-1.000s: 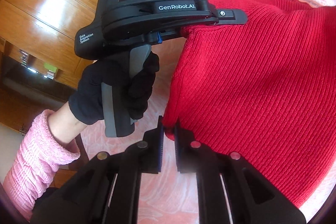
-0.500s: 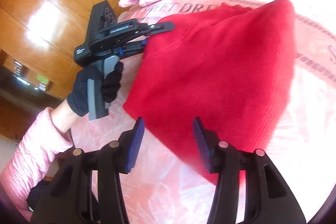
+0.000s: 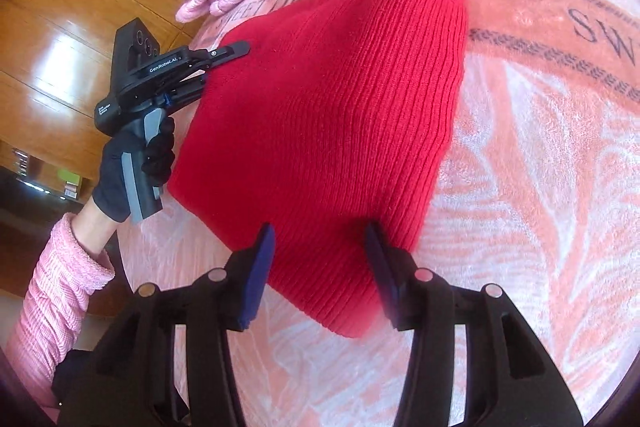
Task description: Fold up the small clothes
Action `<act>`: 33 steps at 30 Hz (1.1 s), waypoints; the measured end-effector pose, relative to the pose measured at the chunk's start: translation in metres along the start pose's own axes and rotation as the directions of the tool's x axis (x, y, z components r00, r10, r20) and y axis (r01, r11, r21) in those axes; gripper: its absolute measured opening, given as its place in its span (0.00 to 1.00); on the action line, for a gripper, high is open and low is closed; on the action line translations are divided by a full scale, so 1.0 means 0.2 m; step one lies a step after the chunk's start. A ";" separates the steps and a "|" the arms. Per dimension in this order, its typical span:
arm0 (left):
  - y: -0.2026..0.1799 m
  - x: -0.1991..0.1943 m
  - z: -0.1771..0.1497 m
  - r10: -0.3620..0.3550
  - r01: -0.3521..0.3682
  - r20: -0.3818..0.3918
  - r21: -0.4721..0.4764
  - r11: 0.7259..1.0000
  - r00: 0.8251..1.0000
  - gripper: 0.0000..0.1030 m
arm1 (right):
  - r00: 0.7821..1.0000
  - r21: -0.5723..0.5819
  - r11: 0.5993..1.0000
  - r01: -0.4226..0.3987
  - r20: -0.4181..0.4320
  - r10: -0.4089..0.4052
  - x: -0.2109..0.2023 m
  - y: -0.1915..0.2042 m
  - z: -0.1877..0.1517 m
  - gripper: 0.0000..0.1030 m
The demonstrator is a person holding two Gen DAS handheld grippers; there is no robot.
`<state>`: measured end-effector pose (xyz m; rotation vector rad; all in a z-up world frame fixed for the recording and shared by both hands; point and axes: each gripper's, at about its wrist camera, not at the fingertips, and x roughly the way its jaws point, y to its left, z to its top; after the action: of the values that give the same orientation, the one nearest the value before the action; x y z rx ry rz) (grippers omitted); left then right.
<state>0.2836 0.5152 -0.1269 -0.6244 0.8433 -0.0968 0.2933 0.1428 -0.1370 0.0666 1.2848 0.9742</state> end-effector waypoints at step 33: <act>-0.41 0.34 0.24 0.320 -0.341 0.123 0.230 0.911 0.939 0.04 | 0.997 0.113 0.994 -0.007 0.075 -0.002 -0.16 -0.36 -0.12 0.53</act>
<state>0.3766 0.4505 -0.1026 -0.2411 0.8298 0.1308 0.3164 0.0671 -0.1598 0.1904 1.2701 0.8925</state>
